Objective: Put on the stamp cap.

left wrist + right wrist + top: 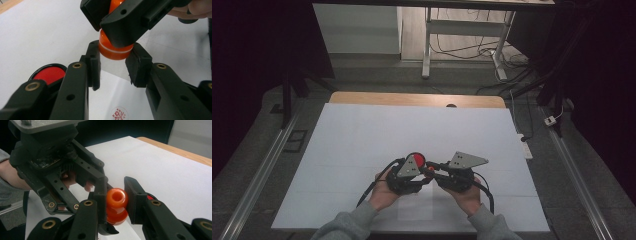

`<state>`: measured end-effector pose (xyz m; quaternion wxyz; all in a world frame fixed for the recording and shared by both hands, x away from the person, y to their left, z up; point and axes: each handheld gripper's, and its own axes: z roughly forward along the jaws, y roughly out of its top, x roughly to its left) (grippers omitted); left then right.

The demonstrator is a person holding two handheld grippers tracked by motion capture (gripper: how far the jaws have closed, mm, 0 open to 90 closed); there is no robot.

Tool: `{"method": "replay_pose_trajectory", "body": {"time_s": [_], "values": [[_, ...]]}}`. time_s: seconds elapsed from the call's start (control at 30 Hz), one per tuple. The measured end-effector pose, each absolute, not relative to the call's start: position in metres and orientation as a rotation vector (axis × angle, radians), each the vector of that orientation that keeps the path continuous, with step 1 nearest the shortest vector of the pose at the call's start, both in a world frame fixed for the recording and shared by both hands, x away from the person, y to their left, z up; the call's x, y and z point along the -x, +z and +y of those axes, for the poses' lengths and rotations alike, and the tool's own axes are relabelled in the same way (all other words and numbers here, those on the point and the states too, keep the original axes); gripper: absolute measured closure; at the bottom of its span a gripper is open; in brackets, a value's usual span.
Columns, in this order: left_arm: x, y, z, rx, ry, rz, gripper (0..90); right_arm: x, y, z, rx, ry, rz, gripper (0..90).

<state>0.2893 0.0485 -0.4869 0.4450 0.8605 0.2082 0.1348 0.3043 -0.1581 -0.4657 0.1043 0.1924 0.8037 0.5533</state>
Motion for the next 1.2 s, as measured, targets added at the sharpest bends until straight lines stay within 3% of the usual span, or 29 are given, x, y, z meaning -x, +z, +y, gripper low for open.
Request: {"method": "replay_pose_trajectory", "body": {"time_s": [1.2], "values": [[-0.2873,-0.4876,0.0495,-2.159,0.337,0.520,64.8,-0.3042,-0.4738,-0.1569,-0.591,1.663,2.369,72.5]]}}
